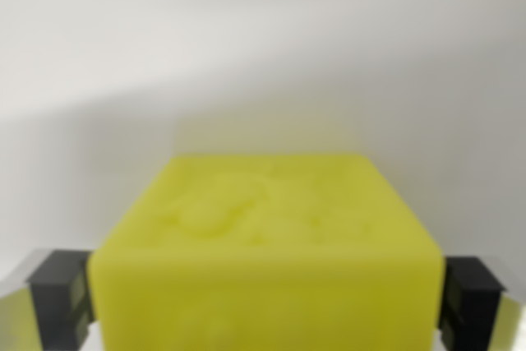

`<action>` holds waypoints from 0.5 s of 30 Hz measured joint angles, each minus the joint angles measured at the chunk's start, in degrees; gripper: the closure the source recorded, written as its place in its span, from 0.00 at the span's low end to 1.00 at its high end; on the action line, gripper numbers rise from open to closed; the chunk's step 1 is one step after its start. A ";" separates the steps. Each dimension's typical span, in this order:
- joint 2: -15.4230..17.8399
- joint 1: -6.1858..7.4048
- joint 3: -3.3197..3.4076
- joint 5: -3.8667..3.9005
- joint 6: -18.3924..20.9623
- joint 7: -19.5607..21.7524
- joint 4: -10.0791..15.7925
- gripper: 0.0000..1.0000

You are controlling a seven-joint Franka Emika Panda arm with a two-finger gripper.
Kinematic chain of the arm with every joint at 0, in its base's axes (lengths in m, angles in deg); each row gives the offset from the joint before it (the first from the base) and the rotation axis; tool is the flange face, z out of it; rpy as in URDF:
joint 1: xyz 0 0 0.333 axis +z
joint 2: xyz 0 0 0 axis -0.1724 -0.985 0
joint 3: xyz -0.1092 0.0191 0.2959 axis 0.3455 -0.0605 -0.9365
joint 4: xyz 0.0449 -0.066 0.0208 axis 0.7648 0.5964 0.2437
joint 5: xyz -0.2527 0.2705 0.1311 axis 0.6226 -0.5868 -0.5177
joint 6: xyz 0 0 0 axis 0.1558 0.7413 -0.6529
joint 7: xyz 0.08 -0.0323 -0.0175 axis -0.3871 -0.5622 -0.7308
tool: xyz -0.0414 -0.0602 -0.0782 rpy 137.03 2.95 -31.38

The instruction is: Pick yellow cube

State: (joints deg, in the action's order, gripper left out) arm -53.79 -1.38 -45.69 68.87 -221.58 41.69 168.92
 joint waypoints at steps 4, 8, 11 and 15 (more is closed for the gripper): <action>0.23 0.00 0.00 0.00 0.14 0.00 0.08 1.00; 1.49 -0.01 -0.03 -0.07 0.99 -0.09 0.48 1.00; 2.58 0.00 -0.03 -0.21 1.77 -0.20 0.81 1.00; 4.04 0.04 -0.03 -0.41 2.83 -0.35 1.23 1.00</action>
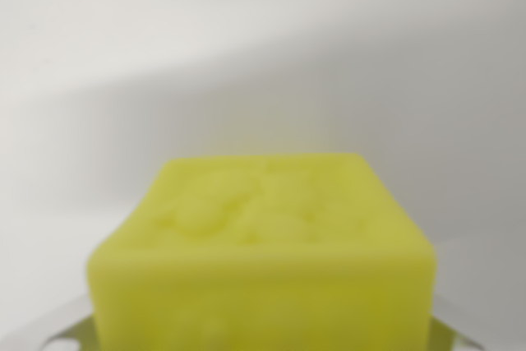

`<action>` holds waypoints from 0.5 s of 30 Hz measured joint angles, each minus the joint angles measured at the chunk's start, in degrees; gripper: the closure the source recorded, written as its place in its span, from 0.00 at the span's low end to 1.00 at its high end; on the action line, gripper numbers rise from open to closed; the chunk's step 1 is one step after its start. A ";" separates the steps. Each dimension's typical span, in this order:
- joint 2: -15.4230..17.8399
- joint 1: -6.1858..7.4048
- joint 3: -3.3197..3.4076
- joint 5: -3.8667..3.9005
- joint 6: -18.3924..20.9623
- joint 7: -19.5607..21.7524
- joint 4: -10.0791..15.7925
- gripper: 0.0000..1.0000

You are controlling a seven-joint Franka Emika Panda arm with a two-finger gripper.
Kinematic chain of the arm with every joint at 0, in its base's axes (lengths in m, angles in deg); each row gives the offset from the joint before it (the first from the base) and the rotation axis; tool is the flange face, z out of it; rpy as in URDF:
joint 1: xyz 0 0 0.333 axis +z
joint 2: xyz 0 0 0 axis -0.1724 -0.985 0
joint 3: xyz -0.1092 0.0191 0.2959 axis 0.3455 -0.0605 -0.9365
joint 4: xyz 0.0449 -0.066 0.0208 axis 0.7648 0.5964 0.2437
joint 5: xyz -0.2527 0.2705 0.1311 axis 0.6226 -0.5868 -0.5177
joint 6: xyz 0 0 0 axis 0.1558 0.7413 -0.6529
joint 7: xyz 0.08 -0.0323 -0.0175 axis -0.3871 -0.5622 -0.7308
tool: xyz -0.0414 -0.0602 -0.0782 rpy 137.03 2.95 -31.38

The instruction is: Pick yellow cube

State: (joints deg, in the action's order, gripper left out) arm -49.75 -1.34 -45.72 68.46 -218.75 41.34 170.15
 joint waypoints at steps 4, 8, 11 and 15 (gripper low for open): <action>1.46 0.03 0.00 -0.20 1.09 -0.13 0.35 1.00; 2.89 0.06 0.00 -0.37 2.21 -0.25 0.67 1.00; 3.96 0.08 0.00 -0.48 3.05 -0.34 0.87 1.00; 5.36 0.10 0.00 -0.63 4.21 -0.44 1.10 1.00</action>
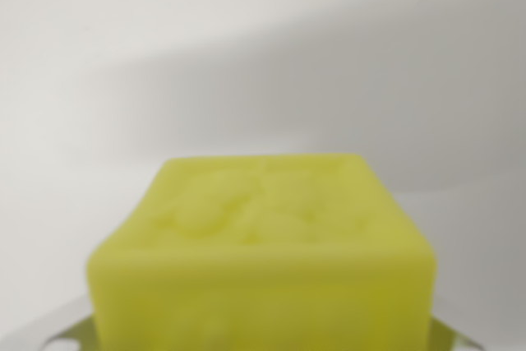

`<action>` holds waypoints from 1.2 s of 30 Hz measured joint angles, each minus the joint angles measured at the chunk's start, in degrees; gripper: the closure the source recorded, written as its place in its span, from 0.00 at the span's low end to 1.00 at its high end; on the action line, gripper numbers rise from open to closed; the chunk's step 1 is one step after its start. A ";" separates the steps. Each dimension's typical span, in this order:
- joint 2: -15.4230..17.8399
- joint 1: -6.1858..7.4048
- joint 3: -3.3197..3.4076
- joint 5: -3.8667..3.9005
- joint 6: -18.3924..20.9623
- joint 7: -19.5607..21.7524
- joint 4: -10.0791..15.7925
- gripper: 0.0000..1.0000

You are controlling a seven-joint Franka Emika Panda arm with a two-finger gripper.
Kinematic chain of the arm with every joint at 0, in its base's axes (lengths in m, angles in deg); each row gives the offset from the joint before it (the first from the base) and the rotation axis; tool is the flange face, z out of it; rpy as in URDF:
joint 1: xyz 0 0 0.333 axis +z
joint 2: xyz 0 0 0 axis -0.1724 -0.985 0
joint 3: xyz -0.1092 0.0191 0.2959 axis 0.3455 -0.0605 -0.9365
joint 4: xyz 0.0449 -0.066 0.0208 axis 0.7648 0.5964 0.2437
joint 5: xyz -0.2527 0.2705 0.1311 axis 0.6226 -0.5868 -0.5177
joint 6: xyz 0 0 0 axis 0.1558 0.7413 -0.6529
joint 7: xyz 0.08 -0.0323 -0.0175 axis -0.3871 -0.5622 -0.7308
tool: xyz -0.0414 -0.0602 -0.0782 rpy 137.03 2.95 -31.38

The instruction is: Pick yellow cube

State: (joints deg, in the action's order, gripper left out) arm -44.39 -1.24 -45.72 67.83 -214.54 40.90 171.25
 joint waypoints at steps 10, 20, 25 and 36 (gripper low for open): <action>3.37 0.05 0.00 -0.32 2.99 -0.23 0.39 1.00; 6.60 0.09 0.01 -0.59 6.13 -0.41 0.51 1.00; 8.14 0.11 0.01 -0.71 7.72 -0.49 0.46 1.00; 11.38 0.14 0.01 -0.92 11.33 -0.64 0.11 1.00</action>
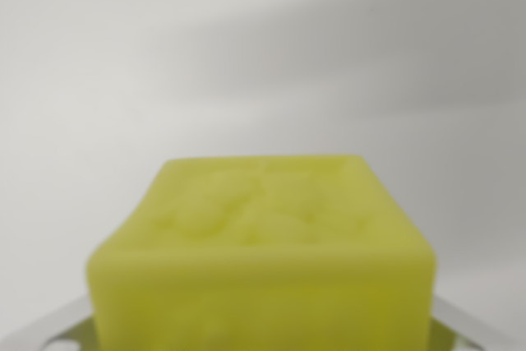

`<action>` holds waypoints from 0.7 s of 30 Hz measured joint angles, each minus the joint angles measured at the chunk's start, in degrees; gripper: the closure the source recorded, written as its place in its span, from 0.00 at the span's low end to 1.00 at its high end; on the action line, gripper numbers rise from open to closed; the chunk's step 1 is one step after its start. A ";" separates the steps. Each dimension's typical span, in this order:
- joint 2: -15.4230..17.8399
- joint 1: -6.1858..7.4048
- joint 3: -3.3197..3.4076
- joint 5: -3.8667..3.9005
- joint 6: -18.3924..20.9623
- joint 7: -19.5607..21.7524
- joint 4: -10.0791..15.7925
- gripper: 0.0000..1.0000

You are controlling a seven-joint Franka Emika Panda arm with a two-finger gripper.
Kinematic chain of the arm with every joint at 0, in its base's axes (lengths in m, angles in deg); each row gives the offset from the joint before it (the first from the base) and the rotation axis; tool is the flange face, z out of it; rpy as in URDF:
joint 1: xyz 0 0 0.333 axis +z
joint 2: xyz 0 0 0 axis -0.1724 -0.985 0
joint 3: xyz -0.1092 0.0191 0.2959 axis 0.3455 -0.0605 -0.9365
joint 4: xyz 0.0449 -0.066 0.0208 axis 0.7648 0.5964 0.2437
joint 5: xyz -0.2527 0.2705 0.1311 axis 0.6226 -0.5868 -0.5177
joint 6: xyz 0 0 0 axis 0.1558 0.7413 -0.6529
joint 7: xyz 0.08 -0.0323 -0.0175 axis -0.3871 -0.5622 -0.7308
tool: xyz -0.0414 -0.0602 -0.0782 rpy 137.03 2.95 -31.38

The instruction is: Pick yellow cube

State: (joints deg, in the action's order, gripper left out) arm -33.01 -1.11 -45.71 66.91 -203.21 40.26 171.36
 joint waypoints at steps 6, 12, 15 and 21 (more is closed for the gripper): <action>1.67 0.01 0.00 -0.10 2.01 -0.07 -0.35 1.00; 3.25 0.02 0.00 -0.18 4.05 -0.13 -0.82 1.00; 4.00 0.02 0.00 -0.22 5.08 -0.16 -1.08 1.00; 5.46 0.02 0.00 -0.30 7.14 -0.21 -1.69 1.00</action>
State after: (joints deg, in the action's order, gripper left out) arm -27.56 -1.08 -45.71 66.62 -196.06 40.05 169.67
